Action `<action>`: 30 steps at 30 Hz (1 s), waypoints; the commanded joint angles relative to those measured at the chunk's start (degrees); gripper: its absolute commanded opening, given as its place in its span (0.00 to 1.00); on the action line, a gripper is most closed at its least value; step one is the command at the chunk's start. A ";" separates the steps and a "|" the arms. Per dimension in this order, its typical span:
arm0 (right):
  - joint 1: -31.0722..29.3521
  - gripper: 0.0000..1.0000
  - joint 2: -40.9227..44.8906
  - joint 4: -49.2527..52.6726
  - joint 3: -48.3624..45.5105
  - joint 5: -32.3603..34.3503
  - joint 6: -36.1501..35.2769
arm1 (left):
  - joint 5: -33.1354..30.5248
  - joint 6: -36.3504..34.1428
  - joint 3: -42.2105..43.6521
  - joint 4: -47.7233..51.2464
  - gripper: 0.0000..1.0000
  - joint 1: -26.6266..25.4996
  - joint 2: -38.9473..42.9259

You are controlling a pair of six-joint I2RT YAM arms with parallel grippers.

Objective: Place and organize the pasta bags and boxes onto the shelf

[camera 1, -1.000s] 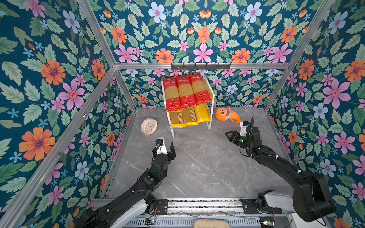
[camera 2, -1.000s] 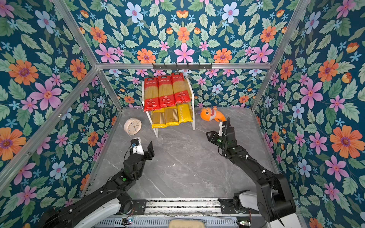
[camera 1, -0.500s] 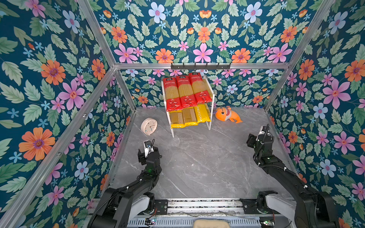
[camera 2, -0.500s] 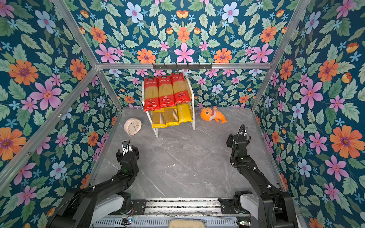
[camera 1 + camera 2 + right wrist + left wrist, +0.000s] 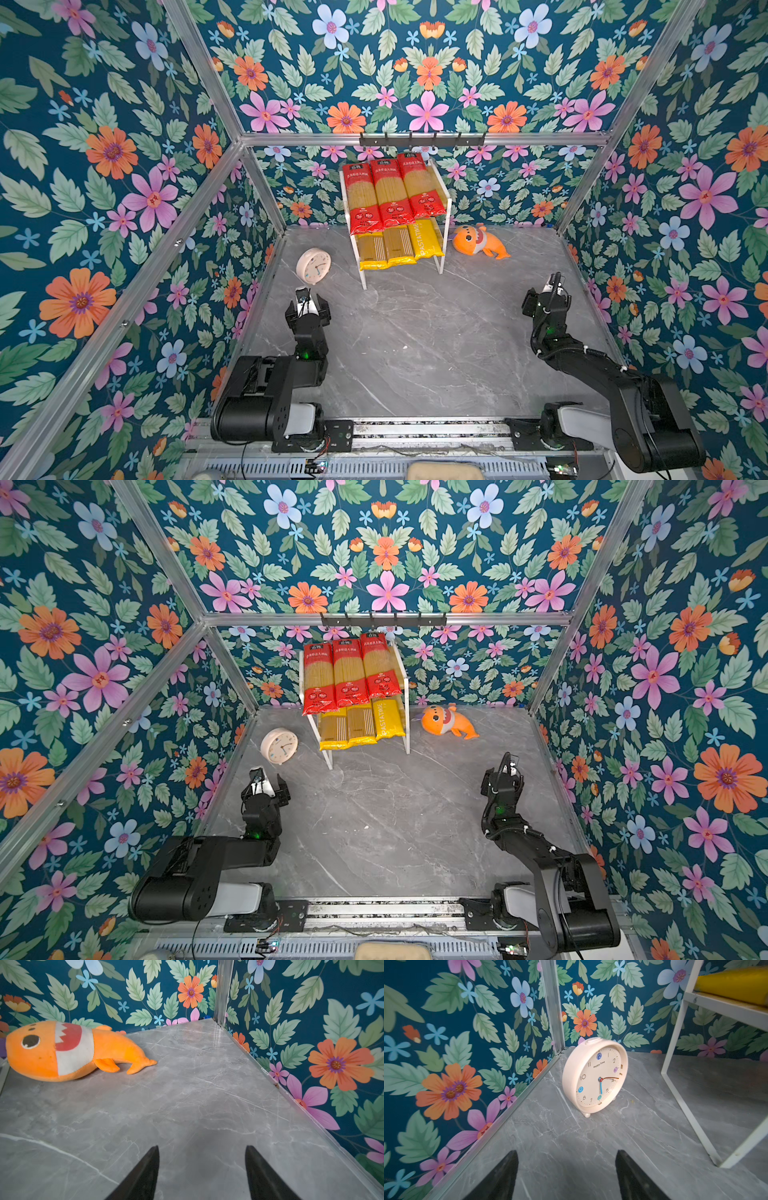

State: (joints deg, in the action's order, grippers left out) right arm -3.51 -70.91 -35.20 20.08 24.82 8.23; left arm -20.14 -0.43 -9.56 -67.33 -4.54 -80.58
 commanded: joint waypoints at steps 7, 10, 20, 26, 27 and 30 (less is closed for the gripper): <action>4.46 0.68 -5.76 -10.43 -2.53 -4.57 2.46 | 8.46 -0.54 -1.97 -9.26 0.76 0.32 -8.17; 5.49 0.70 -6.34 -9.53 -1.82 -6.80 2.85 | 7.45 -0.64 -2.85 -12.34 0.76 0.29 -12.11; 5.88 0.72 -7.75 -11.47 -2.08 -13.99 0.47 | 5.80 1.21 -6.26 -4.23 0.79 0.93 -11.45; 5.09 0.72 -11.98 -18.67 -3.84 -16.70 -2.05 | 6.00 1.31 -6.34 -4.17 0.82 1.07 -11.45; 5.09 0.72 -12.97 -22.08 -4.33 -16.49 -2.75 | 6.15 1.38 -6.39 -4.13 0.84 1.18 -11.53; 5.09 0.72 -11.73 -18.05 -3.61 -16.60 -2.34 | 6.78 1.73 -6.61 -3.60 0.96 1.61 -11.49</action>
State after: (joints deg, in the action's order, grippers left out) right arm 1.61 -82.76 -50.52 16.21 9.17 7.35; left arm -13.78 0.43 -15.90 -71.05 -3.27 -92.09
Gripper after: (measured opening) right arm 0.718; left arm 0.944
